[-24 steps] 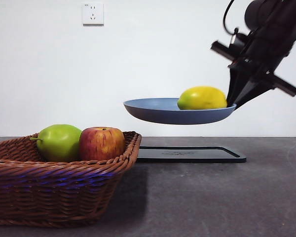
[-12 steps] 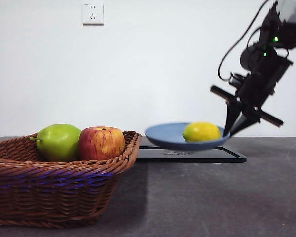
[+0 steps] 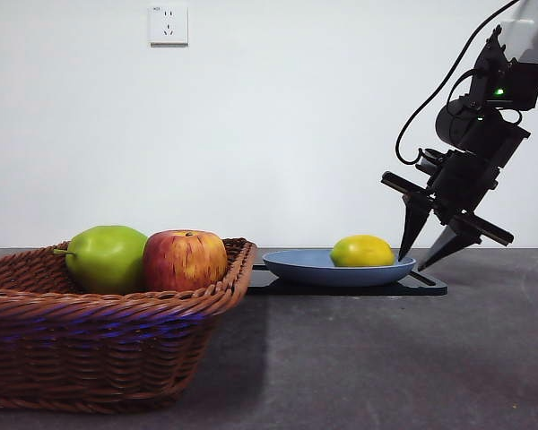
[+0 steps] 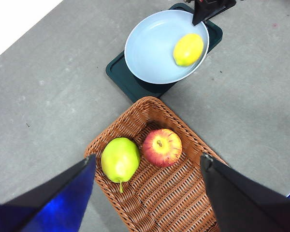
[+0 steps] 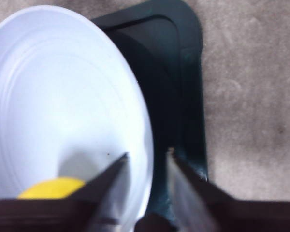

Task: Take the lemon from the basket,put the lemon in the plate,hand out the plate

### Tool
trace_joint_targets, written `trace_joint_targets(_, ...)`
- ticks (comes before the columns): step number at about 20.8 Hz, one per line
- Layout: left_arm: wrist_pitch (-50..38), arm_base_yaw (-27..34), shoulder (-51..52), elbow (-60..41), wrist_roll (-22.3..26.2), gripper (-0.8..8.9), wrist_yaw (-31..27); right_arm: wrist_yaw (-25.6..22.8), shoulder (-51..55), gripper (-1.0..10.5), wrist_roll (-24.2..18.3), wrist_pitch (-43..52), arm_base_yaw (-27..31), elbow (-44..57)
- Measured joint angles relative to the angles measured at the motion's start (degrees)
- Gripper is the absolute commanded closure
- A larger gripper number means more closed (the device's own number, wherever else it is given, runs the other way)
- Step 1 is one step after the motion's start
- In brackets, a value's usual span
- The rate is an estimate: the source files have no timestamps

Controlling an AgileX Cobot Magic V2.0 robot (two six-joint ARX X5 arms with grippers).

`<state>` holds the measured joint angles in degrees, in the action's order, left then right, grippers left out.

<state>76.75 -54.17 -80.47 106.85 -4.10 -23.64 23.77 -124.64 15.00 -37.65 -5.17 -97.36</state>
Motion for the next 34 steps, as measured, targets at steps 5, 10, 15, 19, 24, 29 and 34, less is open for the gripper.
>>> trace_joint_targets(5, -0.2, 0.0, 0.0, 0.0, 0.0, 4.39, 0.0, 0.0, 0.9, 7.1, -1.6, -0.8, 0.6, 0.0)
trace_joint_targets(10, -0.8, 0.0, 0.0, 0.0, 0.4, 4.43, 0.0, 0.2, 12.4, 7.1, -3.0, -3.4, 1.9, 0.0)
trace_joint_targets(15, -10.5, 1.6, 0.0, 0.0, 4.5, 6.82, 0.0, 0.2, 24.4, 8.0, -8.4, -10.8, 1.9, -0.1)
trace_joint_targets(19, -10.8, 5.7, 0.0, 0.0, 10.1, 8.07, 3.0, -0.5, 34.2, 9.4, -13.2, -16.9, 1.6, -0.1)
trace_joint_targets(24, -12.2, 17.0, 0.0, 0.0, 13.1, 8.07, 18.2, -10.9, 45.7, 9.4, -16.1, -19.3, -2.7, 0.1)
trace_joint_targets(29, -15.5, 25.0, 0.0, 0.0, 13.1, 8.07, 22.0, -16.9, 57.2, 9.4, -16.6, -14.7, -8.7, 1.6)
trace_joint_targets(34, -19.5, 25.9, 2.6, -1.1, 13.1, 8.07, 22.4, -18.6, 65.5, 9.4, -17.1, -7.8, -10.9, 8.2)
